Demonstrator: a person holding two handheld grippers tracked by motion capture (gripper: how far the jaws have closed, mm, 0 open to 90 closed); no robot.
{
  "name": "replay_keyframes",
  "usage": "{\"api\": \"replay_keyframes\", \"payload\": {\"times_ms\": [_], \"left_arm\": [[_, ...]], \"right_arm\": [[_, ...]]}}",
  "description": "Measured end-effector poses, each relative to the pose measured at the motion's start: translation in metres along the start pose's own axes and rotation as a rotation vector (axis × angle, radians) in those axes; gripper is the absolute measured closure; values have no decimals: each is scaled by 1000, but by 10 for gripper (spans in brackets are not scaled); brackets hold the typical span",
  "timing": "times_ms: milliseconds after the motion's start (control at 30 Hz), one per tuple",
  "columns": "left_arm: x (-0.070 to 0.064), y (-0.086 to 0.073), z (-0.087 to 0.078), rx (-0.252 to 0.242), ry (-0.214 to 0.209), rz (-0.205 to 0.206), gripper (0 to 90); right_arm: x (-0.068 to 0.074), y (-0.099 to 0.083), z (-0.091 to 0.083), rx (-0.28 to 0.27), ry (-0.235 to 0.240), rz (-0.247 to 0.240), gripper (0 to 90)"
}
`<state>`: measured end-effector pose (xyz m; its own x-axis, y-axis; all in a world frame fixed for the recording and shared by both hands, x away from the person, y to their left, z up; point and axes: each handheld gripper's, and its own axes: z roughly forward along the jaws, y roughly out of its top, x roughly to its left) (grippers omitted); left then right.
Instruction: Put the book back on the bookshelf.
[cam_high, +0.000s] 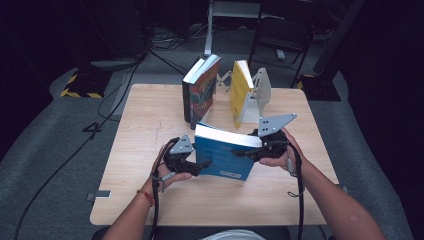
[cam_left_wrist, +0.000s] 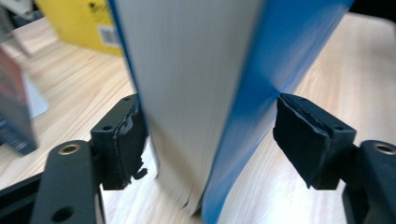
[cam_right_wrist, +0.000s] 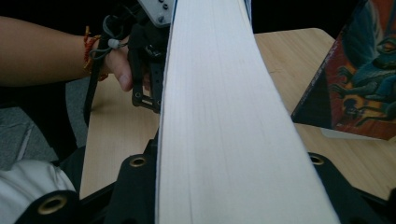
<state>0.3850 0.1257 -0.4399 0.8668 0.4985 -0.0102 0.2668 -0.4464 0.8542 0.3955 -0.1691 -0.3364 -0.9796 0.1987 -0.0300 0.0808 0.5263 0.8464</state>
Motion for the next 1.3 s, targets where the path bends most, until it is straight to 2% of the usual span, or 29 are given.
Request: {"api": "replay_keyframes", "payload": {"times_ms": [133,300,433,467,500,567,600,667,767,833,900,1000,1067,1100,1300], "left_arm": [[6,-17,-8,62,21,-53,263],[10,-41,-22,142,69,-105,224],[10,-62,-27,206,80,-142,192],[10,-62,-27,206,80,-142,188],[10,-66,-27,218,84,-149,188],[9,-72,-26,252,126,-167,184],[8,-74,-24,259,129,-176,188],[6,-75,-20,285,119,-168,177],[2,-76,-13,316,137,-144,170],[1,-76,-10,313,151,-134,159],[1,-75,-9,306,157,-144,159],[2,-76,-7,291,157,-132,151],[2,-80,-7,263,146,-129,150],[2,-80,-7,263,146,-129,149],[3,-80,-8,263,147,-126,149]], "right_arm": [[-2,-3,-7,-2,-45,28,596],[-10,-13,-24,-11,-97,94,599],[-13,-19,-39,-6,-146,115,600],[-13,-19,-39,-6,-146,115,600],[-15,-22,-47,4,-169,130,600],[-16,-24,-58,15,-204,142,601],[-17,-24,-61,17,-213,146,600],[-17,-26,-69,20,-238,150,601],[-17,-29,-81,30,-277,164,602],[-17,-30,-87,37,-294,169,602],[-17,-31,-93,47,-313,181,602],[-18,-31,-102,55,-346,198,603],[-18,-32,-108,61,-371,205,603],[-18,-32,-108,61,-371,205,603],[-24,-31,-120,84,-439,225,604]]}}
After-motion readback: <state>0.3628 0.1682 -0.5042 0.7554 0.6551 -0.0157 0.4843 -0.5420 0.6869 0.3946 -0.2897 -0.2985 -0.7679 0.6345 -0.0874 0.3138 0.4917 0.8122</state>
